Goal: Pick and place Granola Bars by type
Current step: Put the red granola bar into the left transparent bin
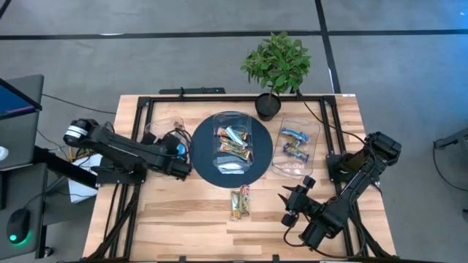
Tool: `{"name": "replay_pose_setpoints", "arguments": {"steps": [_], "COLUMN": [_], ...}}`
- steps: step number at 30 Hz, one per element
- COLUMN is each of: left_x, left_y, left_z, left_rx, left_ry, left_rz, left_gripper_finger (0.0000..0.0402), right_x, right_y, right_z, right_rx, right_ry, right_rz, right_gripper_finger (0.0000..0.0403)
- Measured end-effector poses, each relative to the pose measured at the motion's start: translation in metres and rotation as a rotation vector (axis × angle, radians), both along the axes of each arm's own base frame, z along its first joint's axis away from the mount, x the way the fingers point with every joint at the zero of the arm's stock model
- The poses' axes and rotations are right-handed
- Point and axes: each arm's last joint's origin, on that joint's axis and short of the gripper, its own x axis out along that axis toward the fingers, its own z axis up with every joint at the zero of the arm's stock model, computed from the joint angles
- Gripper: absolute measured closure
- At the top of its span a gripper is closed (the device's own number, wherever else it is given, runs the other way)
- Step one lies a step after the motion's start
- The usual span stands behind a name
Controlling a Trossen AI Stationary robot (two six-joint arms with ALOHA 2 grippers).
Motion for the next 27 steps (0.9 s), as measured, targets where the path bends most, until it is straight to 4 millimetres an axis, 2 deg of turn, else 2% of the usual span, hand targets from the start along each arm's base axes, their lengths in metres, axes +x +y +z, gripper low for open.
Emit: {"name": "replay_pose_setpoints", "arguments": {"steps": [8, 27], "left_x": [0.004, 0.006], "left_y": [0.000, 0.001], "left_z": [-0.013, -0.013], "left_rx": [-0.028, -0.025], "left_ry": [0.121, 0.106], "left_rz": [0.032, 0.033], "left_gripper_finger": [0.0300, 0.0300], "right_x": [0.000, 0.000], "right_y": [0.000, 0.000], "right_z": [0.000, 0.000], "right_rx": [0.000, 0.000], "right_ry": [0.000, -0.001], "right_rz": [0.002, 0.002], "right_gripper_finger": [0.0266, 0.0266]}}
